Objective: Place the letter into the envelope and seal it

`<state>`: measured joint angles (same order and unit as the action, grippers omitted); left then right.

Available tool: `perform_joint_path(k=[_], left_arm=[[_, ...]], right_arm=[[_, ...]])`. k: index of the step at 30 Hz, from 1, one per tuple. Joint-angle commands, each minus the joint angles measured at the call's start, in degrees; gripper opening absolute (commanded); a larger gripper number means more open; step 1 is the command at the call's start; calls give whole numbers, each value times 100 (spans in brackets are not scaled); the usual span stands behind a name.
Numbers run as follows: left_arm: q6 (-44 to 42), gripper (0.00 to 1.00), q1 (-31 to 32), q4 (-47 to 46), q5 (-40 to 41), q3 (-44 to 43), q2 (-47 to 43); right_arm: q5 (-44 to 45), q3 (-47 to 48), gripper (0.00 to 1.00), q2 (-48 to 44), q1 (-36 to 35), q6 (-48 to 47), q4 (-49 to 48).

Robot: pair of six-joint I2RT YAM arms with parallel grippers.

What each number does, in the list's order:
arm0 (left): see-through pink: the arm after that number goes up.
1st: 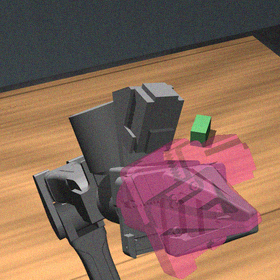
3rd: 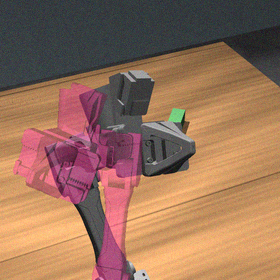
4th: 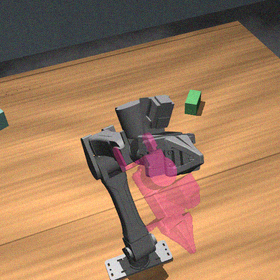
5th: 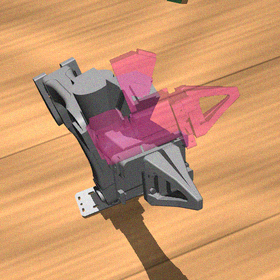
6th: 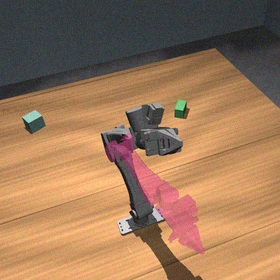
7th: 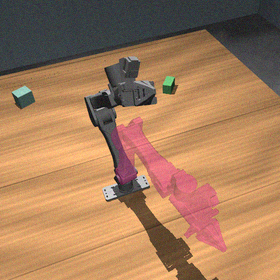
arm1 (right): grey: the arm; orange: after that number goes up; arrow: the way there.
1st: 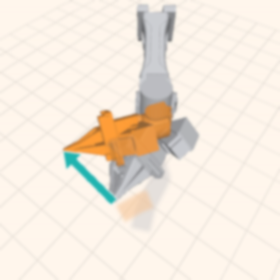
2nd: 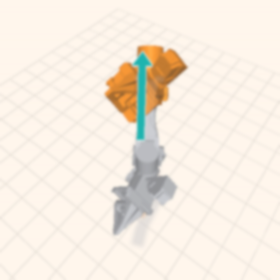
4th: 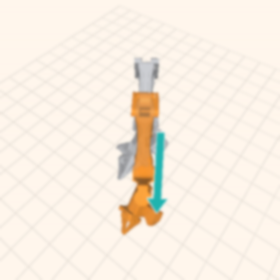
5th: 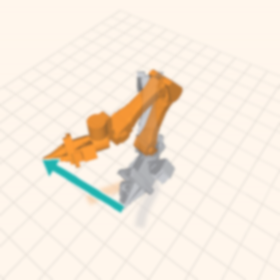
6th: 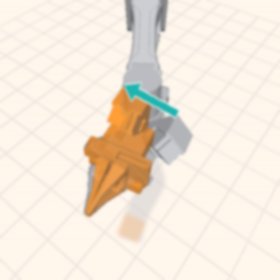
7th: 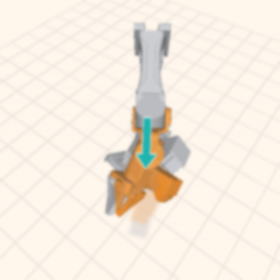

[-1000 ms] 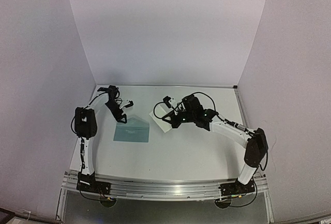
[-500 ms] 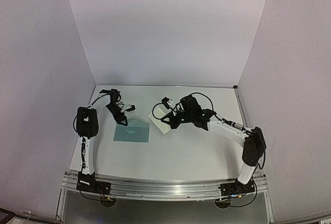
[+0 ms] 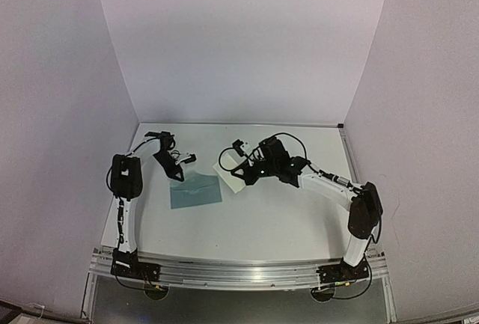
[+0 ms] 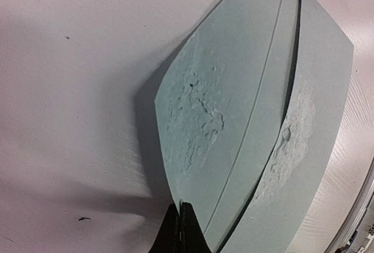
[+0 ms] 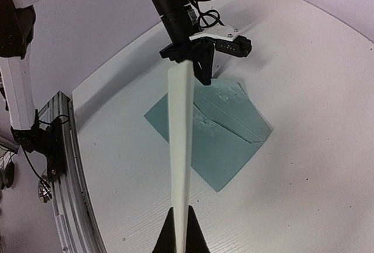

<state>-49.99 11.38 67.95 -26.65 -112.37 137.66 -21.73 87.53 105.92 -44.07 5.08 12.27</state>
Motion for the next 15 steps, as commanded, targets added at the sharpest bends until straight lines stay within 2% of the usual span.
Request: perform_joint_path(k=[1, 7, 10, 15], left_arm=[[277, 0, 35, -32, -162, 153, -728], [80, 0, 160, 148, -534, 318, -1835], [-291, 0, 401, 397, -494, 442, -2375], [-707, 0, 845, 826, -253, 382, -3070]], right_arm=[[-126, 292, 0, 0, -27, 155, -78], [-413, 128, 0, -297, -54, -343, -742], [-450, -34, 0, -450, -160, -1119, -1146], [-39, -8, 0, -644, -469, -2731, -1102]])
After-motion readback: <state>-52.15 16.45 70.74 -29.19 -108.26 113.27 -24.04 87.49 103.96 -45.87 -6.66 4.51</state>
